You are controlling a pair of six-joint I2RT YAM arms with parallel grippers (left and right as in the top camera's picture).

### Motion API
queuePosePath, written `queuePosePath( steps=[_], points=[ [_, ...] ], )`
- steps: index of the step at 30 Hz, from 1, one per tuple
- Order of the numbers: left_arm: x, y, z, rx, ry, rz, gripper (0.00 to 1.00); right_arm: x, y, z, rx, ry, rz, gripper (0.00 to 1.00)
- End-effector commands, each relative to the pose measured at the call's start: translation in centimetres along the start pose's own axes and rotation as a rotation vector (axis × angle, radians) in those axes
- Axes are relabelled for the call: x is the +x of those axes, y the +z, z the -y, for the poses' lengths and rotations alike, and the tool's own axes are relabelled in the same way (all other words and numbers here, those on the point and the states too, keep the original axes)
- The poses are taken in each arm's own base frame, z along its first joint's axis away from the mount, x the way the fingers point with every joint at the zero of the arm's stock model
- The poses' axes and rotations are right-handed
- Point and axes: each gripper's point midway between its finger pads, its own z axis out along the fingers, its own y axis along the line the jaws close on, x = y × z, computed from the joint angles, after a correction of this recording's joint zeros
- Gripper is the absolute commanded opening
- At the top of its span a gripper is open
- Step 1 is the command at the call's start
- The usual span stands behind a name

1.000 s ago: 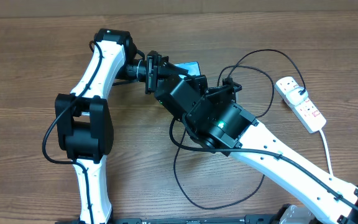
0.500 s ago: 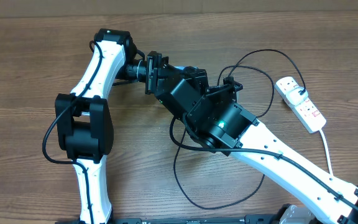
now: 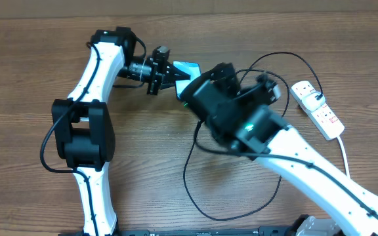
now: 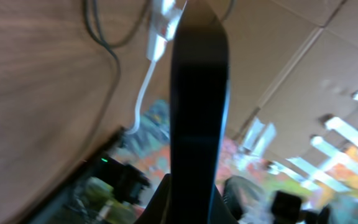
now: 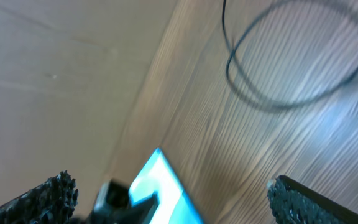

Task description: Plug charger to phone and switch on socket

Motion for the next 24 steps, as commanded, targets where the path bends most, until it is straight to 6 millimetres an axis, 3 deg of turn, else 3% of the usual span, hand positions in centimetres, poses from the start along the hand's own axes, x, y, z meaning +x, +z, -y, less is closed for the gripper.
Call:
queuePosePath(
  steps=[1, 6, 11, 14, 16, 19, 20, 24],
  points=[
    [-0.4, -0.7, 0.1, -0.026, 0.157, 0.026, 0.04, -1.1, 0.4, -0.2, 0.003, -0.321, -0.134, 1.0],
    [0.5, -1.5, 0.9, -0.104, 0.293, 0.062, 0.04, -1.8, 3.2, 1.2, 0.038, -0.481, -0.32, 1.0],
    [0.6, -4.3, 1.4, -0.359, 0.406, 0.235, 0.04, -2.0, 5.1, 3.6, 0.115, -0.469, -0.443, 1.0],
    [-0.5, -8.3, 1.3, -0.552, 0.334, 0.467, 0.04, -0.6, 5.9, 4.9, 0.149, -0.469, -0.503, 1.0],
    [-1.1, -12.4, 0.8, -0.689, 0.224, 0.674, 0.04, 0.3, 6.3, 5.7, 0.17, -0.482, -0.531, 1.0],
    [-0.5, -16.3, 0.3, -0.782, 0.135, 0.829, 0.04, 2.5, 7.2, 6.3, 0.166, -0.584, -0.57, 1.0],
    [-0.4, -16.6, 0.2, -0.788, 0.13, 0.832, 0.04, 3.4, 7.7, 6.5, 0.16, -0.622, -0.583, 1.0],
    [0.0, -17.5, -0.8, -0.818, 0.097, 0.831, 0.04, 8.3, 8.9, 6.9, 0.091, -0.788, -0.728, 0.82]
  ],
)
